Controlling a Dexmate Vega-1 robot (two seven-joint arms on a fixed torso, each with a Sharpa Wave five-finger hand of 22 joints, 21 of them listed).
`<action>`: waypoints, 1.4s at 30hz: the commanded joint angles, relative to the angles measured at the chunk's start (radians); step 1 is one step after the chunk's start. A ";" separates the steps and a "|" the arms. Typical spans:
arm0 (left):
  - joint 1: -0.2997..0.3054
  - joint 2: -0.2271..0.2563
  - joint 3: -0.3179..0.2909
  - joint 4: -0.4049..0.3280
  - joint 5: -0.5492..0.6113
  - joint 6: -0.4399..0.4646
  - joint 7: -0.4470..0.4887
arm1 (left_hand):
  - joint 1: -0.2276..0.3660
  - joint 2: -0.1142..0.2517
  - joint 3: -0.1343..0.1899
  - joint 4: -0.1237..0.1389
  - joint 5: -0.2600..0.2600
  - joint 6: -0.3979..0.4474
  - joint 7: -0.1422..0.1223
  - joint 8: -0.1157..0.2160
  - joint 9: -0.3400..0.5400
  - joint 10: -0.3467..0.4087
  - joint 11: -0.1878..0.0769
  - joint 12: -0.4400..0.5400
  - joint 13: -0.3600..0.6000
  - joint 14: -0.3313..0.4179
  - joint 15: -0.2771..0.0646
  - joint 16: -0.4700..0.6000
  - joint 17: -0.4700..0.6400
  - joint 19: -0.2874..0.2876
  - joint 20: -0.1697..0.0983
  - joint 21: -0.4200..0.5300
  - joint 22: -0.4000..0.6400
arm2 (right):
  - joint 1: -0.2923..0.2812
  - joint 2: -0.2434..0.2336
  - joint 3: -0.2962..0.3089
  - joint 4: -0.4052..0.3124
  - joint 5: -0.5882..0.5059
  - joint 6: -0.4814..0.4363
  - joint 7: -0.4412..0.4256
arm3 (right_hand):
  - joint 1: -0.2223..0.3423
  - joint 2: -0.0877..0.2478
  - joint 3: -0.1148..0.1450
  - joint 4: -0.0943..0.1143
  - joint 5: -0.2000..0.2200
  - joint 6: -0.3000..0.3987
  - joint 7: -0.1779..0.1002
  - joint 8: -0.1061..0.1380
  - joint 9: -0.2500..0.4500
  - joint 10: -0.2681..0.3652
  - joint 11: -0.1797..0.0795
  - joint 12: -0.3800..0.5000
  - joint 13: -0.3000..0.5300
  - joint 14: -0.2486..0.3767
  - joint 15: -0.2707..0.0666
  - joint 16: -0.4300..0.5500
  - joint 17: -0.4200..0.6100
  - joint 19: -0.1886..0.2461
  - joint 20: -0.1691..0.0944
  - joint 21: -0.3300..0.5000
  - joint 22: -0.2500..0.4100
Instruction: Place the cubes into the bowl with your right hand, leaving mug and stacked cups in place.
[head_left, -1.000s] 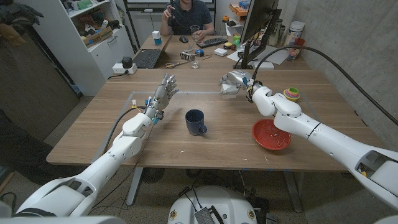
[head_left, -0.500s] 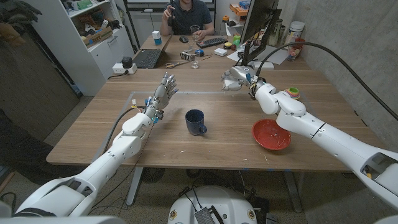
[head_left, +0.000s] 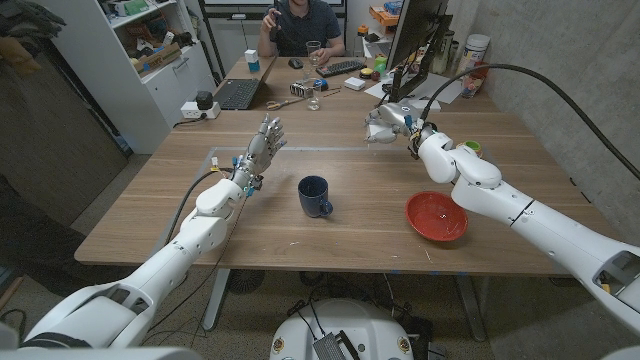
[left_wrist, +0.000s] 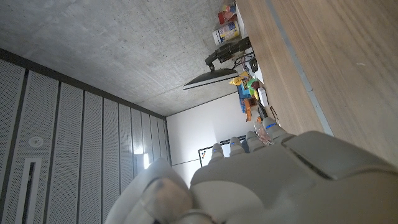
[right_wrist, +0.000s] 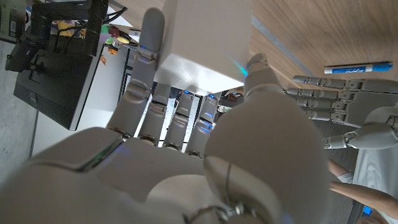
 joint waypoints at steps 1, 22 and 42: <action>-0.016 -0.012 0.014 0.014 0.007 0.000 -0.012 | 0.003 0.028 -0.006 0.003 0.008 -0.184 -0.006 0.002 0.002 -0.178 0.006 0.005 0.003 -0.122 -0.006 0.006 0.004 -0.068 0.004 -0.002 0.003 | -0.074 -0.069 0.052 -0.088 0.004 -0.068 0.016 | 0.311 0.310 0.002 0.010 0.004 0.034 0.022 0.008 0.003 0.013 -0.001 0.011 0.004 0.396 -0.288 0.002 0.005 -0.013 -0.107 0.009 0.003; -0.046 -0.036 0.040 0.034 0.027 0.007 -0.018 | 0.004 0.028 -0.012 0.002 0.009 -0.184 -0.005 0.002 0.002 -0.178 0.006 0.005 0.003 -0.122 -0.006 0.006 0.004 -0.067 0.004 -0.004 0.003 | -0.250 -0.208 0.183 -0.216 0.076 -0.111 -0.013 | 0.314 0.312 0.001 0.016 0.003 0.054 0.025 0.012 0.015 0.048 0.004 0.023 0.012 0.408 -0.288 0.002 0.016 -0.014 -0.107 0.027 0.001; -0.065 -0.052 0.052 0.057 0.033 0.006 -0.030 | 0.005 0.031 -0.017 0.003 0.010 -0.185 -0.007 0.001 0.002 -0.180 0.004 0.004 0.003 -0.124 -0.005 0.006 0.004 -0.068 0.004 -0.007 0.003 | -0.366 -0.287 0.257 -0.307 0.104 -0.140 -0.035 | 0.320 0.312 0.002 0.018 0.003 0.069 0.030 0.014 0.025 0.074 0.009 0.033 0.020 0.424 -0.288 0.007 0.027 -0.008 -0.108 0.046 -0.002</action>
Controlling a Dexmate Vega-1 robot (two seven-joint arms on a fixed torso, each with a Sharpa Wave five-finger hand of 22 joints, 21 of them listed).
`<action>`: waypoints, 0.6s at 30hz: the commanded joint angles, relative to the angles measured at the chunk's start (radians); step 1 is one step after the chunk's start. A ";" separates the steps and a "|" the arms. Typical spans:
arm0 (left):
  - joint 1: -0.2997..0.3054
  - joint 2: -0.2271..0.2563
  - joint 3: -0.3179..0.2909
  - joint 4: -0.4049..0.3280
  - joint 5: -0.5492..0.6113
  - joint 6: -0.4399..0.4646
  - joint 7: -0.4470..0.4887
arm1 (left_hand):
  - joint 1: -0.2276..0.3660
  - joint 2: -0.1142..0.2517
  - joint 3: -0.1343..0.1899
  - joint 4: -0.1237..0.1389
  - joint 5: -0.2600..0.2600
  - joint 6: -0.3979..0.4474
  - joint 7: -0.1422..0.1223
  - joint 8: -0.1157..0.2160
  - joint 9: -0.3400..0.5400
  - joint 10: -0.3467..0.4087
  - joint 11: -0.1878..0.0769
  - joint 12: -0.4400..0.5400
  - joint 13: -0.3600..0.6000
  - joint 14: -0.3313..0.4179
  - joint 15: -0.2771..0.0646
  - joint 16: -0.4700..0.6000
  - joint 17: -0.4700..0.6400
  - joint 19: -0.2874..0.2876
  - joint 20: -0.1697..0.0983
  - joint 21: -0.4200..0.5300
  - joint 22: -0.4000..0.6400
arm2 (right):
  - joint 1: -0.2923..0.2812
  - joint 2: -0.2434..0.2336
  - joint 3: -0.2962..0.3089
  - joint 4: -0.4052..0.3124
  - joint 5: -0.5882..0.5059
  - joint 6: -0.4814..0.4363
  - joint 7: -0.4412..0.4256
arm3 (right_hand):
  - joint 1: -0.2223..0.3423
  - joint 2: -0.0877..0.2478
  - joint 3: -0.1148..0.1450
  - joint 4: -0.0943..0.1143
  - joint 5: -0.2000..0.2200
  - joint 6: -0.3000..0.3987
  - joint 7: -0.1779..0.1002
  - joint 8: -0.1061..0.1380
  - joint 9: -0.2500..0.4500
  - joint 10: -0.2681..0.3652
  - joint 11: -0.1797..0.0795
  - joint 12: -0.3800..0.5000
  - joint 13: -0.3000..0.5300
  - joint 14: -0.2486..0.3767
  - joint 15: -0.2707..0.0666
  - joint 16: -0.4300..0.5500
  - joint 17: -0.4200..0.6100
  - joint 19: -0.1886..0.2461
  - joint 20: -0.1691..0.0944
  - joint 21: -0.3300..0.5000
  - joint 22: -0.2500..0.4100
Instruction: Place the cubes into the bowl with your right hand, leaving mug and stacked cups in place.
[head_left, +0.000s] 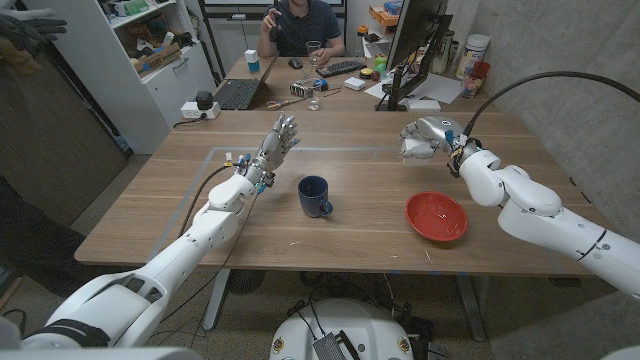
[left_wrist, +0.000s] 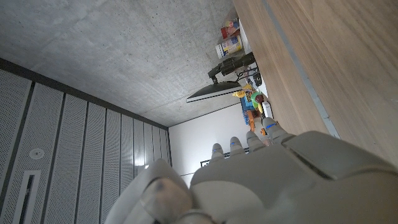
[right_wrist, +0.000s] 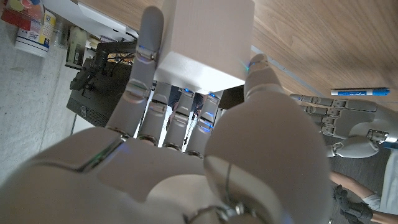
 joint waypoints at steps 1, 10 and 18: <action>-0.012 -0.009 0.007 0.018 0.004 0.000 -0.008 | 0.005 0.031 -0.006 -0.001 0.010 -0.184 -0.006 0.001 0.002 -0.180 0.003 0.004 0.003 -0.124 -0.005 0.006 0.004 -0.069 0.004 -0.003 0.003 | -0.079 -0.053 0.053 -0.060 0.022 -0.026 -0.018 | 0.320 0.312 0.004 0.007 0.008 0.041 0.028 0.004 0.006 0.038 0.005 0.013 0.005 0.392 -0.288 0.006 0.005 -0.013 -0.103 0.007 0.000; -0.032 -0.024 0.014 0.053 0.004 -0.007 -0.027 | 0.005 0.031 -0.009 -0.001 0.010 -0.184 -0.007 0.001 0.002 -0.183 0.002 0.003 0.003 -0.124 -0.005 0.006 0.004 -0.069 0.004 -0.004 0.003 | -0.156 -0.095 0.106 -0.108 0.042 -0.051 -0.041 | 0.320 0.310 0.003 0.008 0.007 0.042 0.028 0.003 0.009 0.041 0.006 0.014 0.007 0.395 -0.287 0.007 0.008 -0.013 -0.102 0.013 -0.001; -0.055 -0.040 0.020 0.088 0.006 -0.015 -0.046 | 0.006 0.032 -0.010 -0.001 0.011 -0.184 -0.006 0.002 0.002 -0.178 0.004 0.005 0.003 -0.124 -0.006 0.006 0.004 -0.068 0.005 -0.005 0.003 | -0.249 -0.148 0.162 -0.151 0.061 -0.081 -0.061 | 0.316 0.307 0.000 0.011 0.007 0.032 0.022 -0.003 0.012 0.040 0.004 0.013 0.010 0.395 -0.286 0.005 0.010 -0.015 -0.102 0.018 -0.004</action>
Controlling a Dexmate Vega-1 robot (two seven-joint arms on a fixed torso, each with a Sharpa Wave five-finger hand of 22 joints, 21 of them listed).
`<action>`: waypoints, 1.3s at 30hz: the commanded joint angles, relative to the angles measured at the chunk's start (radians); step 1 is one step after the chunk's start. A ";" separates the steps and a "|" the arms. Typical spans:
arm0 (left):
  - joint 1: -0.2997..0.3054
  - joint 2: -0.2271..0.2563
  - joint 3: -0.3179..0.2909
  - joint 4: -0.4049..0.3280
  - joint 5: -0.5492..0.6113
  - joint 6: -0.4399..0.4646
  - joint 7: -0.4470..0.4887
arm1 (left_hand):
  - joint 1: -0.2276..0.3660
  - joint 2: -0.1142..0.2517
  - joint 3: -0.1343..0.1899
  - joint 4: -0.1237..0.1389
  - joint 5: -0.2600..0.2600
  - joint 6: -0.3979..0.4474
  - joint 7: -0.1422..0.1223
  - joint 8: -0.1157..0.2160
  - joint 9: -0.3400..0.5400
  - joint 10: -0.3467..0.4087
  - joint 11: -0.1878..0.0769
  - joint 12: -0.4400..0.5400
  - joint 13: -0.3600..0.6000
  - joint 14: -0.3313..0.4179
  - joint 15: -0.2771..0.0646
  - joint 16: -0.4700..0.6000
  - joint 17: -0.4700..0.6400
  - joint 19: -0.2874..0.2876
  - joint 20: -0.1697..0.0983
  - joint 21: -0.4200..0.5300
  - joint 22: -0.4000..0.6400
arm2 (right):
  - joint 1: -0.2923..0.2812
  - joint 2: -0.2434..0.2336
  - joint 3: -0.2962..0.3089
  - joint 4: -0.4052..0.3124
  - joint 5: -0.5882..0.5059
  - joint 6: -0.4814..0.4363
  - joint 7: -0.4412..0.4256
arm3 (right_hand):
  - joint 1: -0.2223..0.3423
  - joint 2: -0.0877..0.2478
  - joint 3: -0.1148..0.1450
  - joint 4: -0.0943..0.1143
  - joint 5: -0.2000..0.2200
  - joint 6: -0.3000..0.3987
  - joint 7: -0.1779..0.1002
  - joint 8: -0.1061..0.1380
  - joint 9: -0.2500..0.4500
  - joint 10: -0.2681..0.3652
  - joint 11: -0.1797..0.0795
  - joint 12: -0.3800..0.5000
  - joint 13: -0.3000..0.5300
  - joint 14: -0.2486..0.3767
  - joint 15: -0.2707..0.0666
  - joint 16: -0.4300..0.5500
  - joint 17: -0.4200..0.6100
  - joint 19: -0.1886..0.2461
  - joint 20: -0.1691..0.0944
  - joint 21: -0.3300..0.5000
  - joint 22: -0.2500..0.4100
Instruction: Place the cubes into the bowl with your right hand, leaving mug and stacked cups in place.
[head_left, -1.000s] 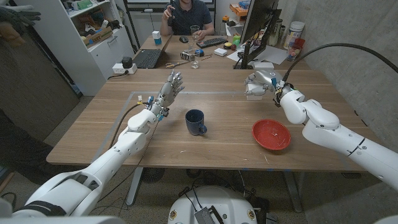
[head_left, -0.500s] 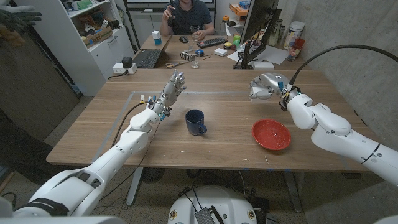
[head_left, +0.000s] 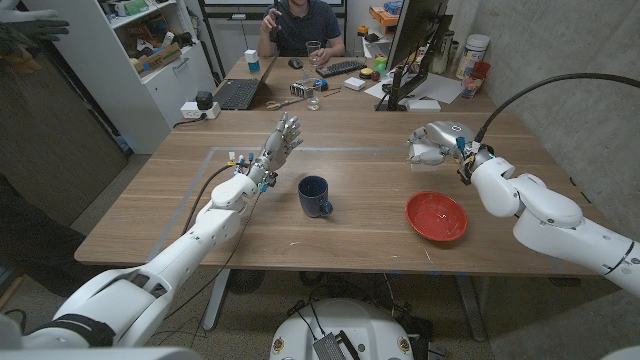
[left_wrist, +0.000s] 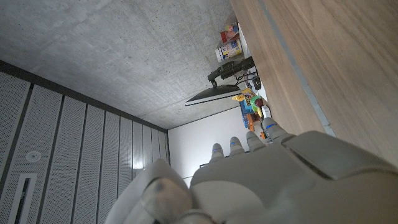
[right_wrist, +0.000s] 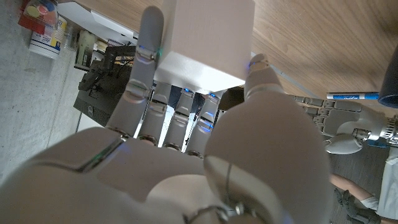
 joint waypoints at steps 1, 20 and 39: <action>-0.030 -0.020 0.010 0.046 0.005 -0.013 -0.024 | 0.006 0.032 -0.006 0.004 0.004 -0.184 -0.006 0.002 0.002 -0.177 0.007 0.006 0.003 -0.124 -0.005 0.006 0.004 -0.067 0.004 -0.004 0.003 | -0.125 -0.065 0.079 -0.065 0.032 -0.051 -0.024 | 0.316 0.307 0.003 0.009 0.007 0.026 0.026 -0.002 0.004 0.039 0.004 0.004 0.006 0.391 -0.289 0.005 0.005 -0.015 -0.102 0.008 0.001; -0.075 -0.054 0.028 0.112 0.018 -0.019 -0.053 | 0.007 0.033 -0.011 0.004 0.005 -0.184 -0.006 0.002 0.002 -0.179 0.003 0.005 0.003 -0.125 -0.004 0.006 0.004 -0.067 0.004 -0.006 0.004 | -0.371 -0.150 0.266 -0.137 0.117 -0.093 -0.076 | 0.308 0.306 -0.002 0.015 0.008 0.034 0.028 -0.007 0.008 0.041 0.005 0.004 0.012 0.385 -0.289 -0.002 0.009 -0.026 -0.103 0.014 -0.008; -0.116 -0.086 0.038 0.172 0.024 -0.032 -0.078 | 0.008 0.033 -0.015 0.004 0.006 -0.185 -0.006 0.001 0.002 -0.183 0.000 0.003 0.003 -0.124 -0.004 0.006 0.004 -0.068 0.005 -0.009 0.004 | -0.583 -0.077 0.443 -0.201 0.070 -0.089 -0.029 | 0.307 0.312 -0.001 0.020 0.008 0.046 0.042 -0.017 0.000 0.059 0.011 0.008 0.013 0.402 -0.290 0.002 0.016 -0.017 -0.103 0.027 -0.014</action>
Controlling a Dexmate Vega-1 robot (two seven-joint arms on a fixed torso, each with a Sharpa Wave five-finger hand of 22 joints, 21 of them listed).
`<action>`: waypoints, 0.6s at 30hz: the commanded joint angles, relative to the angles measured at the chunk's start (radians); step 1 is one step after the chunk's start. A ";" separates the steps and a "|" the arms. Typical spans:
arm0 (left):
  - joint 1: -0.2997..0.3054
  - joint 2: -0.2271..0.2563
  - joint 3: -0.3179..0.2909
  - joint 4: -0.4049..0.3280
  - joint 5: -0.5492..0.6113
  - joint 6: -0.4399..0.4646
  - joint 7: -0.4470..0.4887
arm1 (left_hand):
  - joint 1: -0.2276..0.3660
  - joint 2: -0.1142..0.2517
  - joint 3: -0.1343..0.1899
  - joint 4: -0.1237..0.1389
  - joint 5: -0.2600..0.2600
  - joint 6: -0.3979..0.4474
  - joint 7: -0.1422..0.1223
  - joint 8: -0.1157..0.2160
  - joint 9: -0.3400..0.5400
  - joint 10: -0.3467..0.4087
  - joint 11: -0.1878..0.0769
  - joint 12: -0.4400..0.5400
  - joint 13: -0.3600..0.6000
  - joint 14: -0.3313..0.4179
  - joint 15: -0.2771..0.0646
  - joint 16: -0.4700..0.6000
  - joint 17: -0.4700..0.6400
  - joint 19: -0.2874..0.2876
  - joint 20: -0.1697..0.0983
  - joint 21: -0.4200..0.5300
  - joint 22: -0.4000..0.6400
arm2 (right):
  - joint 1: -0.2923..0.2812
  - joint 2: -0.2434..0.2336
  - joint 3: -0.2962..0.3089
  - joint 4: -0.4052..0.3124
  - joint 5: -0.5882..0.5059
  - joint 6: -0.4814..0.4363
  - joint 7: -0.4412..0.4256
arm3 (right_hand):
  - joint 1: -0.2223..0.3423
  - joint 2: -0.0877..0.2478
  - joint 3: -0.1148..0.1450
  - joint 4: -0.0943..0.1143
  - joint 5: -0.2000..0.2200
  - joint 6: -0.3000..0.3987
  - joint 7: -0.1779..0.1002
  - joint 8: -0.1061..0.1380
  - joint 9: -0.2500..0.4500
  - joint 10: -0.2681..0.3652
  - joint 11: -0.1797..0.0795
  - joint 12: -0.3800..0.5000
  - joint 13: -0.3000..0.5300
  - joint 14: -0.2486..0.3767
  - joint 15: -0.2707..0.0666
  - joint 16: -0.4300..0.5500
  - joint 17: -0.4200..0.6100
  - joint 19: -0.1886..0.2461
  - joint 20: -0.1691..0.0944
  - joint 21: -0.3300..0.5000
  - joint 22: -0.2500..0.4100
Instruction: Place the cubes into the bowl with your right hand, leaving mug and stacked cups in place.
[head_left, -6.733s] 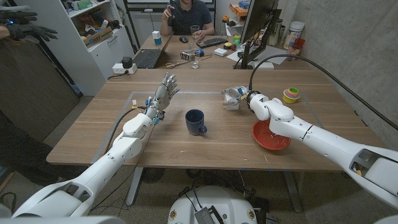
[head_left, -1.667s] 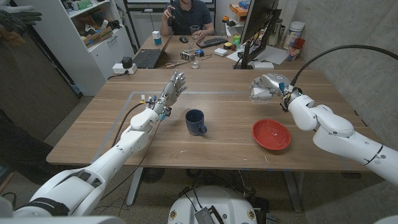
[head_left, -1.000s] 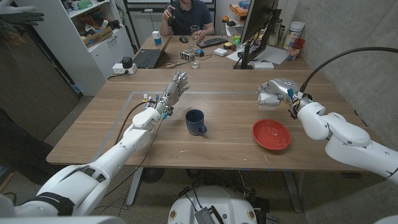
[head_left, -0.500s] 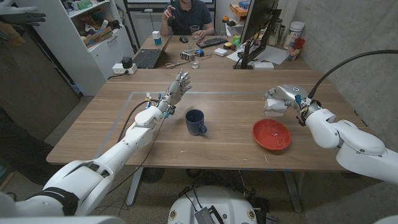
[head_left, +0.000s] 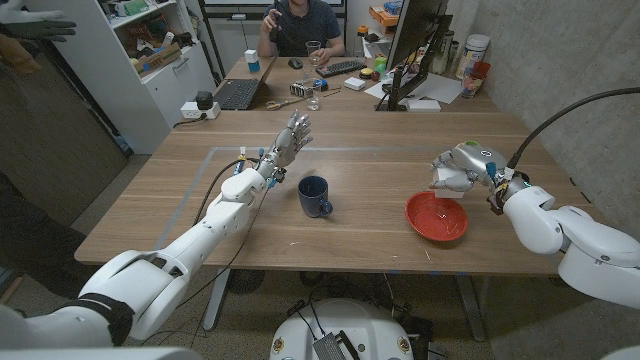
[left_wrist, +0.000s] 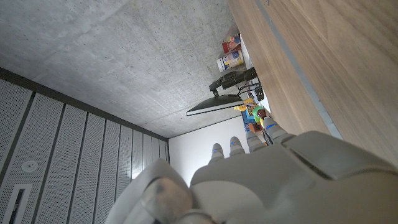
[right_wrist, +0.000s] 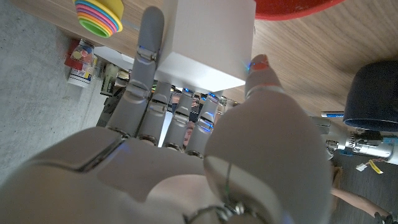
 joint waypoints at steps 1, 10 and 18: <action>-0.035 -0.023 0.007 0.050 0.007 -0.010 -0.014 | 0.004 0.029 -0.006 0.005 0.006 -0.185 -0.006 0.001 0.002 -0.179 0.005 0.005 0.003 -0.124 -0.004 0.006 0.004 -0.068 0.005 -0.002 0.004 | -0.132 0.055 0.106 -0.043 -0.040 0.022 0.039 | 0.307 0.313 0.009 0.010 0.008 0.048 0.043 -0.001 0.003 0.061 0.011 0.006 0.004 0.396 -0.290 0.007 0.004 -0.016 -0.103 0.008 0.000; -0.053 -0.037 0.006 0.082 0.004 -0.022 -0.026 | 0.004 0.029 -0.007 0.005 0.006 -0.184 -0.006 0.002 0.002 -0.179 0.007 0.005 0.003 -0.126 -0.004 0.006 0.004 -0.068 0.005 -0.003 0.004 | -0.171 0.106 0.127 -0.082 -0.089 0.042 0.092 | 0.308 0.316 0.011 0.012 0.008 0.052 0.046 -0.004 0.004 0.073 0.012 0.009 0.003 0.408 -0.290 0.011 0.008 -0.005 -0.103 0.017 -0.002; -0.054 -0.033 0.000 0.085 0.001 -0.023 -0.031 | 0.005 0.030 -0.009 0.005 0.006 -0.185 -0.006 0.001 0.002 -0.182 -0.002 0.004 0.003 -0.127 -0.005 0.005 0.004 -0.067 0.005 -0.003 0.004 | -0.157 0.133 0.112 -0.096 -0.109 0.067 0.144 | 0.310 0.316 0.012 0.012 0.008 0.054 0.047 -0.006 0.005 0.078 0.014 0.010 0.003 0.418 -0.290 0.014 0.011 0.003 -0.103 0.023 -0.005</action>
